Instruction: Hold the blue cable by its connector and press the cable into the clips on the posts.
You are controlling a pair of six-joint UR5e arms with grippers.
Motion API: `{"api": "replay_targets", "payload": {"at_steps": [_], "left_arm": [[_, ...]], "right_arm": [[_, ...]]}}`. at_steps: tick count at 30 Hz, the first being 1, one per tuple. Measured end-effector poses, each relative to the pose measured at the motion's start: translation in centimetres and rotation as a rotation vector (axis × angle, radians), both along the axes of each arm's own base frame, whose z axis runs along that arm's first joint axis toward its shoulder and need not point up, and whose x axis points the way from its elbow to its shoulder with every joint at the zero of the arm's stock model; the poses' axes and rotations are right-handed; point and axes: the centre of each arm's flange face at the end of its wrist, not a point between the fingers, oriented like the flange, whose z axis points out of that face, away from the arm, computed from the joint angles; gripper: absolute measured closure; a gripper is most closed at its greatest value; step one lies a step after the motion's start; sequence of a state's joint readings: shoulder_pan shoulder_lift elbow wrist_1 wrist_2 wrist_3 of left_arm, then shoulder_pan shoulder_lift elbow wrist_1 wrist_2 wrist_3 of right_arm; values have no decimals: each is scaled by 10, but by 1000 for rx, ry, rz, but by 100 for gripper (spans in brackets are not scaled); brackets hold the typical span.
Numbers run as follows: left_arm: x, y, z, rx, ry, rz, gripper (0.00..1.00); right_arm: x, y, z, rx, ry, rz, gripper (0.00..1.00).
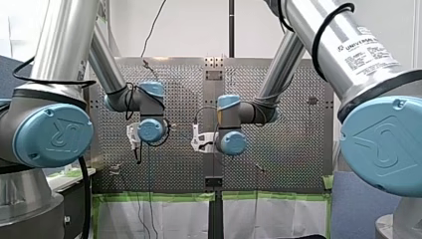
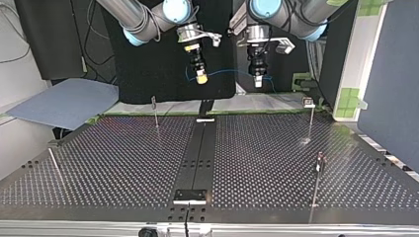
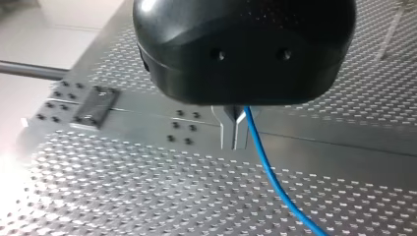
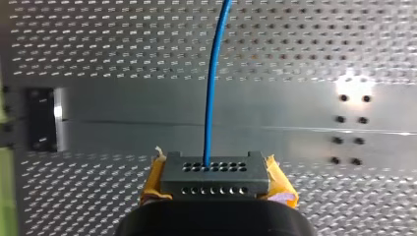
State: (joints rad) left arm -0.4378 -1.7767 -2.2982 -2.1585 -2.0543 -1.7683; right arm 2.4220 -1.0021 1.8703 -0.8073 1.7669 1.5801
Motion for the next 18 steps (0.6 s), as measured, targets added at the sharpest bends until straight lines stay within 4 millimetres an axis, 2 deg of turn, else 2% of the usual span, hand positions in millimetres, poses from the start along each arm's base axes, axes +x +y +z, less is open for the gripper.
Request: {"api": "replay_targets", "payload": {"at_steps": [11,14,18], "left_arm": [[19,4,64,-52,-71,62,100],[20,7,73,-53,-73,77,100],[20,12,74,-44,-54,99,100]], "right_arm": [[18,-28,90,-66,-80,22,100],[21,-34,119,-94,-111,27,100],[25,-38,154,-131,-156,38,100]]}}
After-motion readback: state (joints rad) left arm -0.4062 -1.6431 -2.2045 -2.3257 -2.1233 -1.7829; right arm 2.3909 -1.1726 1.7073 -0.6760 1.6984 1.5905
